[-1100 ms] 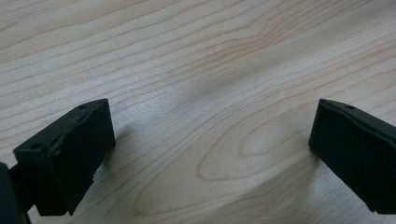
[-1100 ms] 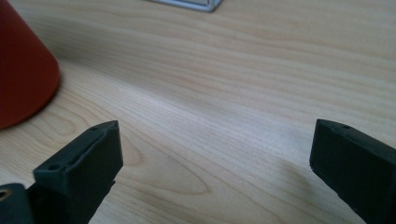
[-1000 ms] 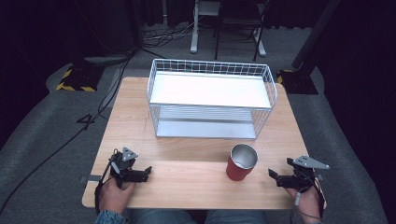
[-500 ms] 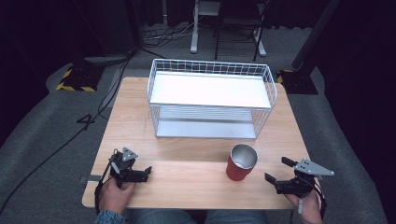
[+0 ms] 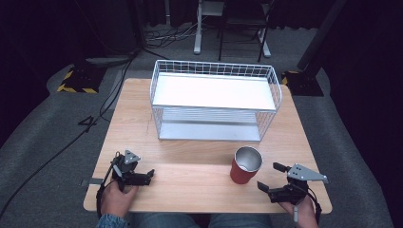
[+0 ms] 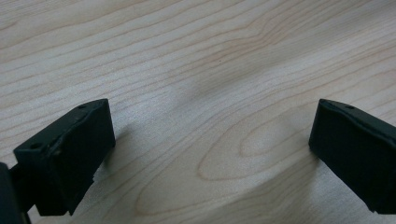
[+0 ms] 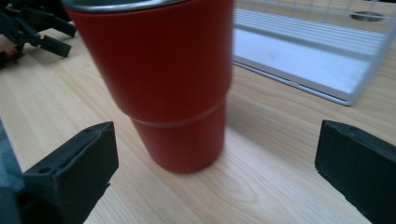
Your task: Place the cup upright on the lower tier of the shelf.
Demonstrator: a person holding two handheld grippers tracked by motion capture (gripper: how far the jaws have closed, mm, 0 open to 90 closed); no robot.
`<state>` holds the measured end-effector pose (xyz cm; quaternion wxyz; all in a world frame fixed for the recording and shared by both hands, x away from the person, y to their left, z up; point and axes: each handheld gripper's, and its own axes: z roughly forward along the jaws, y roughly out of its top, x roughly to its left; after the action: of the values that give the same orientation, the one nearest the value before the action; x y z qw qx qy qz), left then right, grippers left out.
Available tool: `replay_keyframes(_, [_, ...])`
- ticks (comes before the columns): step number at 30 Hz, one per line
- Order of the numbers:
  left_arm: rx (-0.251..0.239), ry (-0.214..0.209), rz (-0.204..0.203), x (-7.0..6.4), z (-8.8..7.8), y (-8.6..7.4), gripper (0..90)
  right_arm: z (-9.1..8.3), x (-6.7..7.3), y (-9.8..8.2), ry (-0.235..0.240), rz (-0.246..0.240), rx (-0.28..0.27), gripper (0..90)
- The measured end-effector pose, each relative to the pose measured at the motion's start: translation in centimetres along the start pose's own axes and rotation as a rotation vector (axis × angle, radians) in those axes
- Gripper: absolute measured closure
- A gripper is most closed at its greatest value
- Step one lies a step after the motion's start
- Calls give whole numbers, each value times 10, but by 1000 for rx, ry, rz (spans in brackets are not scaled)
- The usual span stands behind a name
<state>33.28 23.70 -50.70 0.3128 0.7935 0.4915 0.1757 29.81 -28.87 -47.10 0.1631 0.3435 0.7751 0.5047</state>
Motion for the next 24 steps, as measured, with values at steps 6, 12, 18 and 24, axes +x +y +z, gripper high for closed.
replay_keyframes(6, [-1, 0, -1, 0, 0, 0, 5, 15, 9, -1, 36, -8, 27, 0])
replay_keyframes(12, [-1, 0, -1, 0, 0, 0, 5, 28, 12, 0, 44, -9, 38, 0])
replay_keyframes(18, [0, 0, 0, 0, 0, 0, 5, 43, 12, 0, 38, -5, 47, 0])
replay_keyframes(24, [0, 0, 0, 0, 0, 0, 5, 57, 13, -1, 32, -5, 66, 0])
